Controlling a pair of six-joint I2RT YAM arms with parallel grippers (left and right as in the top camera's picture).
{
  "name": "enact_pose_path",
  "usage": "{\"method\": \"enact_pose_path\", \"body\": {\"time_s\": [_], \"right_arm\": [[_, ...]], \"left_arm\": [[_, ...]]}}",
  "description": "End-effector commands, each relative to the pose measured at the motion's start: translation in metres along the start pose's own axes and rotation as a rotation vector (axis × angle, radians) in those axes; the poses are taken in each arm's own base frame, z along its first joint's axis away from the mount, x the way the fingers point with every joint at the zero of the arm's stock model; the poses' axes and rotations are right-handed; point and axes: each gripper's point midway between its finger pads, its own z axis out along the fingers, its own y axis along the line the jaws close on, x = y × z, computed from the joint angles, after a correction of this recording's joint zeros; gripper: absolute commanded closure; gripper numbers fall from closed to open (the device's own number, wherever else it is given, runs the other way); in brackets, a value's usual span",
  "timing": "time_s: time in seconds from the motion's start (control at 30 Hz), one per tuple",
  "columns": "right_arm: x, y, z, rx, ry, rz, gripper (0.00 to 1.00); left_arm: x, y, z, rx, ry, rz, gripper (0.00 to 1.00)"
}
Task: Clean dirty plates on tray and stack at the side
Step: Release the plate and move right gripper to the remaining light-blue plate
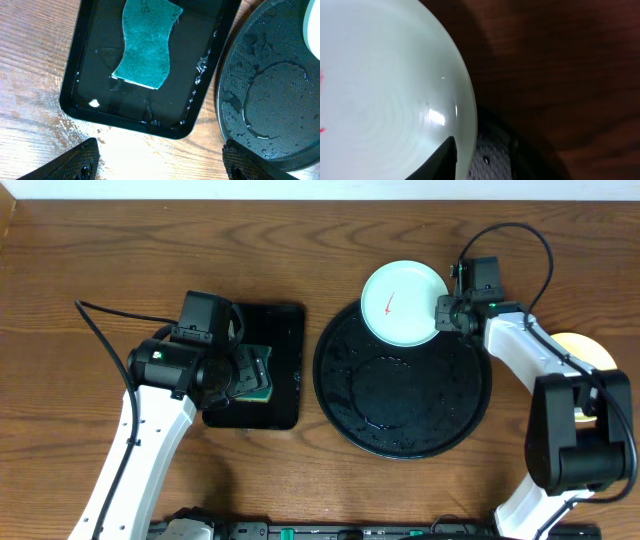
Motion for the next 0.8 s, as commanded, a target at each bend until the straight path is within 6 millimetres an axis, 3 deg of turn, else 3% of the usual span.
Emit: {"method": "enact_pose_path", "body": {"time_s": [0.0,0.13,0.23,0.3,0.43,0.57,0.7,0.77], "right_arm": [[-0.001,0.001,0.005,0.001,-0.004,0.075,0.70],[0.012,-0.001,0.019,0.015,0.038,0.141,0.78],[0.023,0.000,0.028,0.013,0.074,0.156,0.98],[0.025,0.004,0.026,-0.010,0.086,0.157,0.99],[0.017,0.006,0.002,-0.026,0.075,0.158,0.99],[0.012,0.005,-0.037,-0.031,0.073,0.154,0.99],[0.026,0.003,-0.068,-0.018,0.128,0.147,0.99],[0.043,0.002,-0.076,-0.005,0.192,0.139,0.99]], "left_arm": [[-0.005,-0.001,-0.007,0.004,-0.022,0.015,0.20],[-0.005,-0.001,-0.007,0.004,-0.022,0.015,0.20],[-0.005,-0.001,-0.007,0.004,-0.022,0.015,0.20],[-0.005,-0.001,-0.007,0.004,-0.022,0.015,0.20],[-0.005,-0.001,-0.007,0.004,-0.022,0.015,0.20],[-0.005,-0.001,-0.007,0.004,-0.022,0.015,0.20],[-0.005,-0.001,-0.007,0.004,-0.022,0.015,0.20],[-0.005,-0.001,-0.007,0.004,-0.022,0.015,0.20]]}}
